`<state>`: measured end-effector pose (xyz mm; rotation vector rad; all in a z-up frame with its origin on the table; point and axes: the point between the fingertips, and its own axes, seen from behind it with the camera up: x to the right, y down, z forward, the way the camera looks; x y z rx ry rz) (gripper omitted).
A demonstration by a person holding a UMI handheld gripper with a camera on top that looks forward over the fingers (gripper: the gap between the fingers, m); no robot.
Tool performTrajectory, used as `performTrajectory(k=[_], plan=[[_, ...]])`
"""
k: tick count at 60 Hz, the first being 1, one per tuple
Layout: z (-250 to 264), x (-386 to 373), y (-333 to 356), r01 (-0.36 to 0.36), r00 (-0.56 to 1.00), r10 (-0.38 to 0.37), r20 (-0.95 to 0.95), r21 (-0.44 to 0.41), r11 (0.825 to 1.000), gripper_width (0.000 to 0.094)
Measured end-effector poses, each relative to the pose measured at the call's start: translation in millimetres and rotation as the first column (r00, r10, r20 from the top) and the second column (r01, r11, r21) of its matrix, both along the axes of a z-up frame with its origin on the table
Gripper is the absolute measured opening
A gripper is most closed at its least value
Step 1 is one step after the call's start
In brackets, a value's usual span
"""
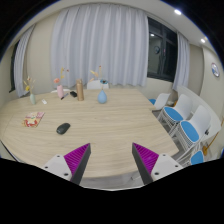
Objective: Arrange mouse
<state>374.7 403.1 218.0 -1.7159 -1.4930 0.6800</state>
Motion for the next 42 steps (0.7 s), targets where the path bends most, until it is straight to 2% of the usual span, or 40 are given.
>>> performTrajectory(k=[22,42], plan=[[-14.3,-6.6,-16.8,-0.030,0.999,0.030,0.019,0.005,1.000,0.0853],[-25.2,-20.7,-82.0,-0.122,0.992,0.122,0.032,-0.010,0.992,0.0858]])
